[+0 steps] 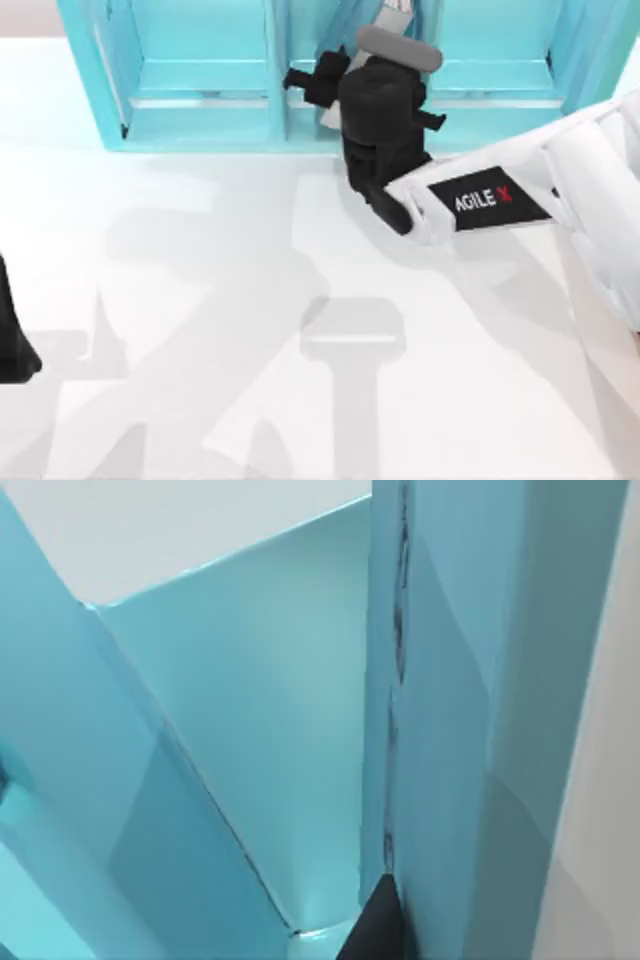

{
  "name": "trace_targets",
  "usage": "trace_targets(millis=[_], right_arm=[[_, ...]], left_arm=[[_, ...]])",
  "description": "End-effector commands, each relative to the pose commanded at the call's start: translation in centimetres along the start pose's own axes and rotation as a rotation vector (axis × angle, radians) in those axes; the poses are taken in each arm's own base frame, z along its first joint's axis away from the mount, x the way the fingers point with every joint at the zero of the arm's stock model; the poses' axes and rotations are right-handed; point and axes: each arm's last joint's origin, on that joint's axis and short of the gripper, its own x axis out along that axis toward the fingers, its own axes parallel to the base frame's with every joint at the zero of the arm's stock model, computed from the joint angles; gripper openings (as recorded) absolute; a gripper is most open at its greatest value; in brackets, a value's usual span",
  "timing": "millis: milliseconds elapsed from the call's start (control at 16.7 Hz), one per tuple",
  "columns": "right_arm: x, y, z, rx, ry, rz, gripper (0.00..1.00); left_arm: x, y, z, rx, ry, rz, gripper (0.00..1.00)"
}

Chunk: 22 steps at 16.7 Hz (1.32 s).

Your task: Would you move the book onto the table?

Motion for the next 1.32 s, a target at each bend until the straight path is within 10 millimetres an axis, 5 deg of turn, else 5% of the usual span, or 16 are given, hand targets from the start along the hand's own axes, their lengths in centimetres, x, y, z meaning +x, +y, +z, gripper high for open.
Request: trace_targets(millis=[600, 780, 960, 1320], right_arm=[[-0.2, 0.3, -0.2, 0.000, 0.005, 0.005, 0.00], [-1.7, 1.7, 1.2, -0.004, 0.007, -0.002, 0.00], [-5.3, 4.4, 4.7, -0.008, 0.003, -0.009, 0.00], [-16.9, 8.2, 13.9, 0.014, -0.018, 0.008, 0.00]], left_arm=[[0.0, 0.0, 0.0, 0.000, 0.000, 0.000, 1.00], [0.0, 0.0, 0.0, 0.000, 0.000, 0.000, 1.00], [0.0, 0.0, 0.0, 0.000, 0.000, 0.000, 1.00], [0.0, 0.0, 0.0, 0.000, 0.000, 0.000, 1.00]])
